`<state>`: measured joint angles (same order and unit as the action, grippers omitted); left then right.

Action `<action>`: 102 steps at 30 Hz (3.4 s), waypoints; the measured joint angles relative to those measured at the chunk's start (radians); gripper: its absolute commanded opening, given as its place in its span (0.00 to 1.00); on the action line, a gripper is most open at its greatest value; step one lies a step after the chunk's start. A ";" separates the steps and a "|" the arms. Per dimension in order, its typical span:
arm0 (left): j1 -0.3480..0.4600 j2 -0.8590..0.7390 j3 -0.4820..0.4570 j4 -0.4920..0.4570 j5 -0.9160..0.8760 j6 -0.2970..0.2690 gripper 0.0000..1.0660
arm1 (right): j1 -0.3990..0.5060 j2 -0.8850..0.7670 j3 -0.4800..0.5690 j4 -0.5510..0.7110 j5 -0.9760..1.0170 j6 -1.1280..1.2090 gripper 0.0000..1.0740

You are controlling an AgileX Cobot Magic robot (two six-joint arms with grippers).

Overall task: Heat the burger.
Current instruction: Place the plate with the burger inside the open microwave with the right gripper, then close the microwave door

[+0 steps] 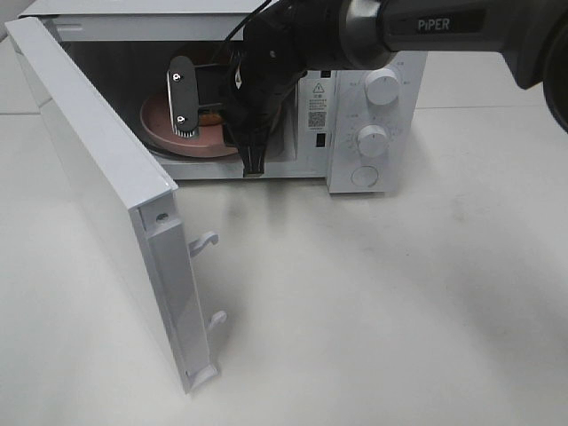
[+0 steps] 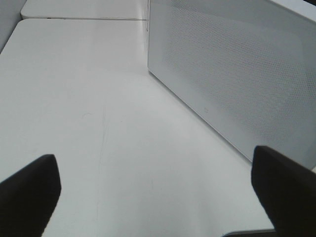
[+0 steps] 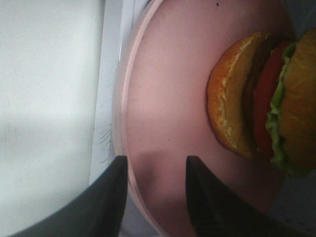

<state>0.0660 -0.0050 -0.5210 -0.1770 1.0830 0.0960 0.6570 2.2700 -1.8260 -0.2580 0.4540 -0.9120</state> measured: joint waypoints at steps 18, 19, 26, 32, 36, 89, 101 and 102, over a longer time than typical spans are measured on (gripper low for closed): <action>0.000 0.000 0.000 0.000 0.000 0.000 0.93 | 0.000 -0.140 0.201 0.006 -0.092 0.049 0.61; 0.000 0.000 0.000 0.000 0.000 0.000 0.93 | 0.000 -0.156 0.232 0.005 -0.109 0.049 0.61; 0.000 0.000 0.000 0.000 0.000 0.000 0.93 | 0.000 -0.209 0.315 0.004 -0.148 0.049 0.61; 0.000 0.000 0.000 0.001 0.000 0.000 0.93 | 0.000 -0.264 0.405 0.003 -0.173 0.049 0.61; 0.000 0.000 0.000 0.001 0.000 0.000 0.93 | 0.000 -0.305 0.473 0.003 -0.187 0.050 0.61; 0.000 0.000 0.000 0.001 0.000 0.000 0.93 | 0.000 -0.984 1.192 0.002 -0.300 0.470 0.61; 0.000 0.000 0.000 0.001 0.000 0.000 0.93 | 0.000 -1.164 1.252 0.003 -0.211 0.628 0.61; 0.000 0.000 0.000 0.001 0.000 0.000 0.93 | 0.000 -1.192 1.252 0.003 -0.171 0.663 0.61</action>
<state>0.0660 -0.0050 -0.5210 -0.1760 1.0830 0.0960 0.6570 1.0780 -0.5740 -0.2550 0.2830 -0.2490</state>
